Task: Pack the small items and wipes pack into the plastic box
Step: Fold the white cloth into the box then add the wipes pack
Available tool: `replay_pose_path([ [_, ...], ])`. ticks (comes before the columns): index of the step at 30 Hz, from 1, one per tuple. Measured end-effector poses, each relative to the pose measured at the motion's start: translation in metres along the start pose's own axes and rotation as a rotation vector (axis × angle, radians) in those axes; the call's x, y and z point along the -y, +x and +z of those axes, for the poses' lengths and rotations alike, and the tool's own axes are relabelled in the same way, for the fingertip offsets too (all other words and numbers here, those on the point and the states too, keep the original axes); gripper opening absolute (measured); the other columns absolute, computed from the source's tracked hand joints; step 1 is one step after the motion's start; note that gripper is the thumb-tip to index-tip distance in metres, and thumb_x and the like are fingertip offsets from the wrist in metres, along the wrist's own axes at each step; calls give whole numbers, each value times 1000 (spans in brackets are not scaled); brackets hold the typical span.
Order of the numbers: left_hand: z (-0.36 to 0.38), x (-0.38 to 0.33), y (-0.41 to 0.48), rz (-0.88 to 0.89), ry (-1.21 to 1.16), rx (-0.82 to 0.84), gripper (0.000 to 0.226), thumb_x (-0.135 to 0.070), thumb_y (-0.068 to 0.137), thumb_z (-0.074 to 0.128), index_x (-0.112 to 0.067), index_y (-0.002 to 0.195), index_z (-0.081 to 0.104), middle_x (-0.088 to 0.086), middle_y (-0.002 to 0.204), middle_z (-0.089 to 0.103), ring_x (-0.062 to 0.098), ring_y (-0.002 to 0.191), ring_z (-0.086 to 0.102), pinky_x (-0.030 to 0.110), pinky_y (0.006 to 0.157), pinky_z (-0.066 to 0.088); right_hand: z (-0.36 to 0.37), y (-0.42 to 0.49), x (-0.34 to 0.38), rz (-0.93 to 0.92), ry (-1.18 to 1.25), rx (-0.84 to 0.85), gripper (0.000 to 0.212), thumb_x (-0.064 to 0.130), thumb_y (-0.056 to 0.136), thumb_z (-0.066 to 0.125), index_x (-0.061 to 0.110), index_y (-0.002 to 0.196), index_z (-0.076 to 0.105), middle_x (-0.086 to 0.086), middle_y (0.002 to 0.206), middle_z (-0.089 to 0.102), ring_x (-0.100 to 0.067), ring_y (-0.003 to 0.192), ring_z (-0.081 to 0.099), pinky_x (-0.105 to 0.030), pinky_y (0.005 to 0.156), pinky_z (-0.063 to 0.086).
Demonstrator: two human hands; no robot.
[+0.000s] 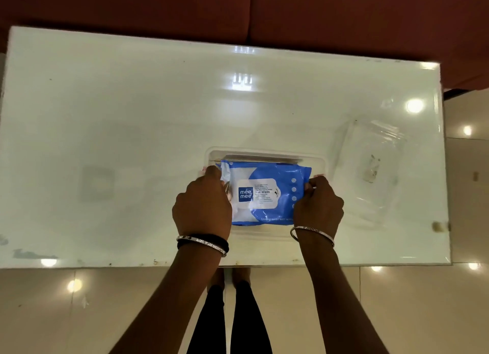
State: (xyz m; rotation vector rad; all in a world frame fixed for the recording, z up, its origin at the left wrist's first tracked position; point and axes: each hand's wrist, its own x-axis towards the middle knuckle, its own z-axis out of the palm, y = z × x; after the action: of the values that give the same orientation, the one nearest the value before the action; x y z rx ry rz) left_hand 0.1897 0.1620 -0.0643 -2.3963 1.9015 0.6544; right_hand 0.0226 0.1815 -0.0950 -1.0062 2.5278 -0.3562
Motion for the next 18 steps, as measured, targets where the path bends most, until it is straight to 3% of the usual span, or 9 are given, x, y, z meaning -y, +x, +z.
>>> replay_pose_path([
  [4,-3,-5,-2,34,6,3,23,-25,94,49,-23,115,59,6,97,72,30,84,68,28,57,32,-1,3,3,3,-82,82,15,13,96,48,7,108,56,-19,87,69,-42,82,66,-31,63,38],
  [7,-4,-8,-6,74,-22,20,22,-28,95,48,-23,113,59,3,98,71,25,83,68,20,49,26,-8,2,7,-28,-158,143,31,8,93,51,9,124,52,-19,96,70,-41,91,65,-32,67,36],
  [10,1,-10,-13,130,-73,72,24,-34,96,45,-24,113,59,-3,104,70,17,87,68,11,49,23,-22,-7,11,-162,-144,12,39,5,90,57,8,129,55,-15,107,71,-36,95,67,-31,70,41],
  [12,9,-10,-18,179,-121,134,25,-33,96,47,-25,118,56,-3,114,67,15,97,66,13,61,40,-28,-19,11,-348,-75,-37,39,-2,85,64,2,124,62,-18,108,72,-37,94,69,-36,73,53],
  [14,18,-9,-21,210,-157,221,36,-33,96,50,-23,131,49,0,137,55,16,120,57,20,85,48,-25,-28,8,-443,-74,87,44,-1,86,67,-1,129,59,-23,123,66,-39,110,65,-42,87,55],
  [16,27,-8,-22,228,-128,308,52,-36,95,51,-23,143,35,0,157,31,18,141,35,27,107,41,-16,-30,2,-404,-146,364,59,11,93,61,3,147,37,-18,153,38,-31,142,39,-37,111,39],
  [18,34,-7,-20,226,-95,359,63,-39,94,51,-25,149,22,-1,162,10,17,147,20,30,112,36,-7,-29,-5,-364,-237,499,70,20,98,53,11,154,12,-7,164,7,-20,152,10,-29,117,26],
])
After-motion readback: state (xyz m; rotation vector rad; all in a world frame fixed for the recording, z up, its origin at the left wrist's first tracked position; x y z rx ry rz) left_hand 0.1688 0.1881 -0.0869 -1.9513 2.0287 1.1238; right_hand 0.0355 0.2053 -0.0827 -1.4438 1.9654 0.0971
